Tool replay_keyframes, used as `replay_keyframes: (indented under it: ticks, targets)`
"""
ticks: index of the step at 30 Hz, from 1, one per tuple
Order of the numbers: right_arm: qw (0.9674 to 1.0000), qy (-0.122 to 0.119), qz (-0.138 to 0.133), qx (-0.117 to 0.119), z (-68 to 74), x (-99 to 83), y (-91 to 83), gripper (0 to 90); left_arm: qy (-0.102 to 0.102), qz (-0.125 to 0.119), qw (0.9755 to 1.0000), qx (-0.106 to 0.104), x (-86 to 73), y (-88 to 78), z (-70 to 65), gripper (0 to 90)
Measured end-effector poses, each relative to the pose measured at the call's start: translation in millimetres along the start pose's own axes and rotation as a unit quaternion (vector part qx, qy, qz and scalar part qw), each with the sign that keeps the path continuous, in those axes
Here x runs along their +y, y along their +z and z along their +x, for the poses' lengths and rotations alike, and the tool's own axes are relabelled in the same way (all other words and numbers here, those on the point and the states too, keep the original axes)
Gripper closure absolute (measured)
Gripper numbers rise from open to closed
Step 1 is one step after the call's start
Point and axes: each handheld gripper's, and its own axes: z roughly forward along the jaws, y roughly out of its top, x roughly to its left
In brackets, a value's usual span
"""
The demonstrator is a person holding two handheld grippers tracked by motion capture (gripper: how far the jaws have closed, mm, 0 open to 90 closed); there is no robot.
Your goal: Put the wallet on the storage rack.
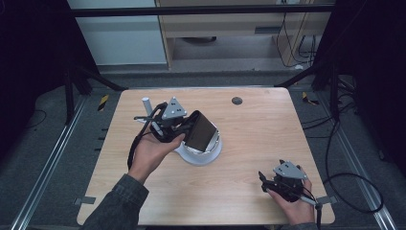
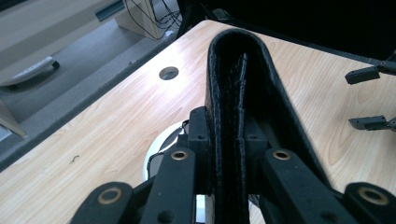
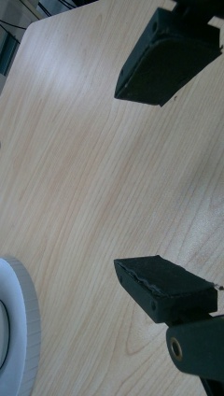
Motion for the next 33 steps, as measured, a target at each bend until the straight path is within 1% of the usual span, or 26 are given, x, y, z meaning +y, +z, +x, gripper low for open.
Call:
replay_keyframes:
  ticks: [2, 4, 7, 11, 17, 24, 25, 27, 29, 30, 31, 33]
  targets:
    - [1.0000, 0.000, 0.000, 0.000, 0.1, 0.1, 0.0, 15.7, 0.002, 0.004, 1.0000, 0.006, -0.8, 2.9, 0.5, 79.3]
    - [1.0000, 0.000, 0.000, 0.000, 0.0, 0.1, 0.0, 15.7, 0.000, 0.004, 1.0000, 0.007, -1.4, 4.7, 1.9, 79.3]
    - [1.0000, 0.000, 0.000, 0.001, -0.1, -0.1, 0.0, 15.6, -0.007, 0.010, 0.9999, 0.003, -3.6, 9.9, 4.8, 79.3]
    - [1.0000, 0.000, 0.002, 0.003, 0.3, -0.2, 0.1, 15.5, -0.011, 0.025, 0.9996, -0.003, -10.3, 21.6, 5.1, 79.2]
    - [1.0000, -0.002, 0.004, 0.003, 0.3, -0.4, 0.5, 15.3, -0.016, 0.035, 0.9992, -0.007, -16.0, 33.9, 5.5, 79.1]
    - [1.0000, -0.002, 0.004, 0.005, 0.0, -0.4, 0.6, 15.1, -0.031, 0.037, 0.9988, -0.006, -18.2, 40.9, 6.5, 78.5]
    - [1.0000, -0.002, 0.004, 0.005, 0.1, -0.4, 0.6, 15.1, -0.032, 0.036, 0.9988, -0.003, -18.3, 41.2, 6.6, 78.1]
    - [1.0000, -0.003, 0.004, 0.005, 0.2, -0.4, 0.5, 15.1, -0.032, 0.033, 0.9989, 0.007, -18.8, 41.0, 7.4, 75.5]
    - [1.0000, -0.002, 0.004, 0.005, 0.4, -0.5, 0.5, 15.0, -0.036, 0.031, 0.9989, 0.008, -19.6, 40.0, 8.5, 71.4]
    - [1.0000, -0.003, 0.005, 0.004, 0.3, -0.6, 0.7, 15.0, -0.036, 0.030, 0.9988, 0.014, -20.1, 39.3, 8.7, 68.7]
    - [1.0000, -0.003, 0.005, 0.005, 0.3, -0.6, 0.8, 14.9, -0.038, 0.027, 0.9987, 0.021, -20.8, 37.7, 8.9, 65.6]
    - [1.0000, -0.005, 0.005, 0.004, 0.4, -0.6, 0.9, 14.9, -0.042, 0.018, 0.9987, 0.024, -22.4, 34.2, 9.6, 63.5]
